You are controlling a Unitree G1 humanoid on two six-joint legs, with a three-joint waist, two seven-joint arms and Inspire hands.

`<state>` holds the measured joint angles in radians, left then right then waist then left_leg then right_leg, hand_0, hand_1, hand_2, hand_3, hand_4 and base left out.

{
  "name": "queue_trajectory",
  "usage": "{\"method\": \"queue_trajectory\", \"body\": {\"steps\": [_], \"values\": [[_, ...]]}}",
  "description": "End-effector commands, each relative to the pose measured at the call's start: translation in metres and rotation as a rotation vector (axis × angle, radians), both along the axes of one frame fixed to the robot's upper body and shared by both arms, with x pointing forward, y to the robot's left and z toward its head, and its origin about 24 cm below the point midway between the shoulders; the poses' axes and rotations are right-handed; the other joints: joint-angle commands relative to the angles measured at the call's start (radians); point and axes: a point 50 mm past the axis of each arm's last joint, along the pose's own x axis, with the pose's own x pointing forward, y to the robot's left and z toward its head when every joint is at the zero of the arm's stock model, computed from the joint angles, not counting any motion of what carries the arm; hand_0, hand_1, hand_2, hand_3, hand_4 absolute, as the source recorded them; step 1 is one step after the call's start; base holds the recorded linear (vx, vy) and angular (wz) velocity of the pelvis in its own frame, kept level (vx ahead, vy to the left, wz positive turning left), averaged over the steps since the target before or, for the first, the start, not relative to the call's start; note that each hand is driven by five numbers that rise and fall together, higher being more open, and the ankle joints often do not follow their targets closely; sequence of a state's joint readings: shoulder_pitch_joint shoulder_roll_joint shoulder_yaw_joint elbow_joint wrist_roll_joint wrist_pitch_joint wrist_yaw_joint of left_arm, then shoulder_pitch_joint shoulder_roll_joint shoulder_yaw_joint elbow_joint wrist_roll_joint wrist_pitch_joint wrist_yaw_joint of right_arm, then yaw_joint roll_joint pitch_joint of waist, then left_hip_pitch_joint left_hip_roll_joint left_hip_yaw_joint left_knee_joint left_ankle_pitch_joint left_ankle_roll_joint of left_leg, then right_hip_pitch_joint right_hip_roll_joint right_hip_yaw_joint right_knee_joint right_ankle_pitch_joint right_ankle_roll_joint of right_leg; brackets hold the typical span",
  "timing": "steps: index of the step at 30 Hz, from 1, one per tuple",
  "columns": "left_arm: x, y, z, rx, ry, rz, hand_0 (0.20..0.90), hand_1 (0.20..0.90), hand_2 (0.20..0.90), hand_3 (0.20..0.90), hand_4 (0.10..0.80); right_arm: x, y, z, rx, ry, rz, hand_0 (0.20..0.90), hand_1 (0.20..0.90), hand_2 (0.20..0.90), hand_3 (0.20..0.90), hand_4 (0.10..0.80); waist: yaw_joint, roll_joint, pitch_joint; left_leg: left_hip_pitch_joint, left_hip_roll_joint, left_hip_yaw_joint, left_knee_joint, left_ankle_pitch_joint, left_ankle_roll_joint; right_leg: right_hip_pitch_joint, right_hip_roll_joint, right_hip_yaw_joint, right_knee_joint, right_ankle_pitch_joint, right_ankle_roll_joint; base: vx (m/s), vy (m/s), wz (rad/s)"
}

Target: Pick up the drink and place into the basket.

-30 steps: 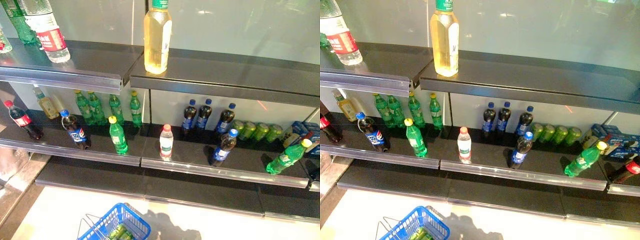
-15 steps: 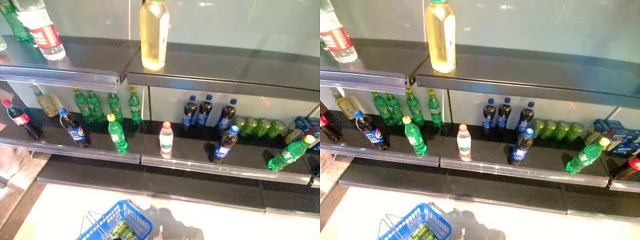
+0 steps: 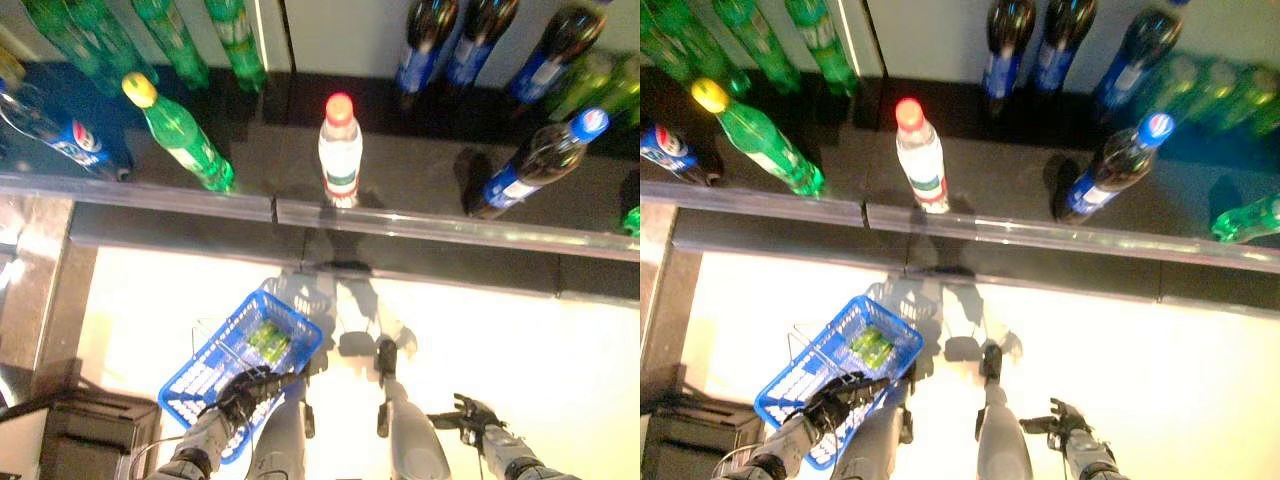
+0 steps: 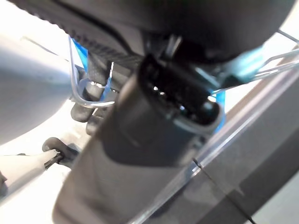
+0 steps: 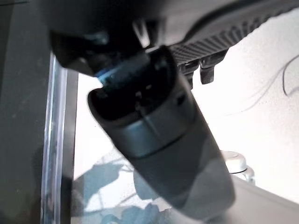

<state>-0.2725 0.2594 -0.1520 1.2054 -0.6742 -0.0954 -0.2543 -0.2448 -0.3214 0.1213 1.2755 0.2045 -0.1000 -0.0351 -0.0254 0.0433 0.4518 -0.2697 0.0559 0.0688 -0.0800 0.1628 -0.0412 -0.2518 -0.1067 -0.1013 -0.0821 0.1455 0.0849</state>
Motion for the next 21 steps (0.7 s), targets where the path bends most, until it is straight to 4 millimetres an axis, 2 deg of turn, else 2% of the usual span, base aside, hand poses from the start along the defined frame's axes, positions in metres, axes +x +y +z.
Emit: {"method": "queue_trajectory", "body": {"steps": [1, 4, 5, 8, 10, 11, 12, 13, 14, 15, 16, 17, 19, 21], "values": [[0.003, -0.001, 0.004, -0.035, -0.066, -0.015, 0.300, 0.300, 0.300, 0.200, 0.100, 0.018, -0.009, 0.018, -0.034, -0.174, 0.000, 0.900, 0.900, 0.900, 0.900, 0.800, 0.020, -0.017, 0.006, -0.079, -0.040, -0.083, 0.152, -0.058, 0.023, -0.120, -0.021, -0.005, 0.216, -0.038, -0.013, -0.190, -0.017, 0.03], [0.009, 0.001, 0.008, -0.027, -0.090, -0.010, 0.300, 0.300, 0.300, 0.200, 0.100, 0.040, -0.003, 0.036, -0.011, -0.355, 0.018, 0.900, 0.900, 0.900, 0.900, 0.800, 0.015, -0.027, 0.024, -0.160, -0.059, -0.094, 0.299, -0.103, 0.032, -0.187, -0.023, -0.002, 0.332, -0.080, -0.025, -0.114, -0.036, 0.07], [0.008, 0.003, 0.009, -0.020, -0.092, -0.011, 0.300, 0.300, 0.300, 0.200, 0.100, 0.052, 0.005, 0.048, 0.005, -0.449, 0.037, 0.900, 0.900, 0.900, 0.900, 0.800, 0.016, -0.034, 0.026, -0.191, -0.063, -0.095, 0.355, -0.124, 0.035, -0.213, -0.027, -0.002, 0.377, -0.095, -0.029, -0.053, -0.057, 0.12], [0.010, 0.002, 0.010, -0.018, -0.103, -0.014, 0.300, 0.300, 0.300, 0.200, 0.100, 0.068, 0.018, 0.066, 0.036, -0.588, 0.085, 0.900, 0.900, 0.900, 0.900, 0.800, 0.019, -0.037, 0.026, -0.221, -0.066, -0.100, 0.388, -0.135, 0.037, -0.238, -0.025, 0.002, 0.409, -0.107, -0.032, -0.021, -0.033, 0.12], [0.012, -0.002, 0.011, -0.018, -0.116, -0.019, 0.300, 0.300, 0.300, 0.200, 0.100, 0.086, 0.039, 0.090, 0.051, -0.720, 0.174, 0.900, 0.900, 0.900, 0.900, 0.800, 0.019, -0.039, 0.026, -0.234, -0.068, -0.098, 0.396, -0.139, 0.043, -0.256, -0.022, 0.008, 0.425, -0.112, -0.033, -0.030, -0.026, 0.09], [0.012, -0.003, 0.012, -0.018, -0.118, -0.019, 0.300, 0.300, 0.300, 0.200, 0.100, 0.088, 0.043, 0.094, 0.060, -0.743, 0.186, 0.900, 0.900, 0.900, 0.900, 0.800, 0.019, -0.040, 0.027, -0.235, -0.068, -0.098, 0.401, -0.144, 0.044, -0.259, -0.021, 0.009, 0.433, -0.117, -0.033, -0.040, -0.031, 0.08], [0.012, -0.003, 0.012, -0.017, -0.123, -0.020, 0.300, 0.300, 0.300, 0.200, 0.100, 0.096, 0.056, 0.110, 0.067, -0.829, 0.240, 0.900, 0.900, 0.900, 0.900, 0.800, 0.017, -0.041, 0.023, -0.241, -0.068, -0.100, 0.398, -0.141, 0.045, -0.268, -0.020, 0.011, 0.432, -0.115, -0.033, -0.023, -0.019, 0.05], [0.012, -0.003, 0.012, -0.017, -0.123, -0.020, 0.300, 0.300, 0.300, 0.200, 0.100, 0.096, 0.056, 0.110, 0.067, -0.829, 0.240, 0.900, 0.900, 0.900, 0.900, 0.800, 0.017, -0.041, 0.023, -0.241, -0.068, -0.100, 0.398, -0.141, 0.045, -0.268, -0.020, 0.011, 0.432, -0.115, -0.033, -0.022, -0.017, 0.07], [0.012, -0.004, 0.012, -0.016, -0.124, -0.019, 0.300, 0.300, 0.300, 0.200, 0.100, 0.099, 0.064, 0.120, 0.071, -0.872, 0.271, 0.900, 0.900, 0.900, 0.900, 0.800, 0.016, -0.042, 0.025, -0.240, -0.069, -0.101, 0.404, -0.146, 0.046, -0.269, -0.019, 0.012, 0.440, -0.119, -0.034, -0.013, -0.008, 0.07], [0.011, -0.005, 0.012, -0.015, -0.125, -0.018, 0.300, 0.300, 0.300, 0.200, 0.100, 0.103, 0.076, 0.136, 0.072, -0.949, 0.324, 0.900, 0.900, 0.900, 0.900, 0.800, 0.015, -0.043, 0.026, -0.242, -0.069, -0.101, 0.405, -0.146, 0.048, -0.272, -0.018, 0.010, 0.444, -0.121, -0.035, -0.034, -0.012, 0.08], [0.009, -0.005, 0.011, -0.013, -0.128, -0.014, 0.300, 0.300, 0.300, 0.200, 0.100, 0.108, 0.095, 0.168, 0.077, -1.068, 0.417, 0.900, 0.900, 0.900, 0.900, 0.800, 0.014, -0.044, 0.028, -0.247, -0.069, -0.098, 0.407, -0.145, 0.050, -0.277, -0.017, 0.008, 0.452, -0.126, -0.036, -0.034, -0.006, 0.06], [0.008, -0.005, 0.011, -0.012, -0.127, -0.014, 0.300, 0.300, 0.300, 0.200, 0.100, 0.108, 0.098, 0.174, 0.078, -1.098, 0.440, 0.900, 0.900, 0.900, 0.900, 0.800, 0.013, -0.044, 0.029, -0.248, -0.069, -0.098, 0.408, -0.144, 0.050, -0.278, -0.017, 0.007, 0.453, -0.126, -0.035, 0.000, 0.000, 0.00], [0.002, -0.005, 0.009, -0.014, -0.125, -0.014, 0.300, 0.300, 0.300, 0.200, 0.100, 0.107, 0.109, 0.202, 0.098, -1.216, 0.520, 0.900, 0.900, 0.900, 0.900, 0.800, 0.011, -0.044, 0.030, -0.247, -0.068, -0.096, 0.405, -0.142, 0.051, -0.276, -0.014, 0.010, 0.452, -0.129, -0.037, 0.000, 0.000, 0.00], [0.000, -0.004, 0.008, -0.020, -0.125, -0.008, 0.300, 0.300, 0.300, 0.200, 0.100, 0.106, 0.112, 0.215, 0.102, -1.265, 0.551, 0.900, 0.900, 0.900, 0.900, 0.800, 0.009, -0.043, 0.031, -0.243, -0.067, -0.096, 0.401, -0.140, 0.051, -0.272, -0.012, 0.013, 0.448, -0.129, -0.038, 0.003, 0.021, 0.01]]}}
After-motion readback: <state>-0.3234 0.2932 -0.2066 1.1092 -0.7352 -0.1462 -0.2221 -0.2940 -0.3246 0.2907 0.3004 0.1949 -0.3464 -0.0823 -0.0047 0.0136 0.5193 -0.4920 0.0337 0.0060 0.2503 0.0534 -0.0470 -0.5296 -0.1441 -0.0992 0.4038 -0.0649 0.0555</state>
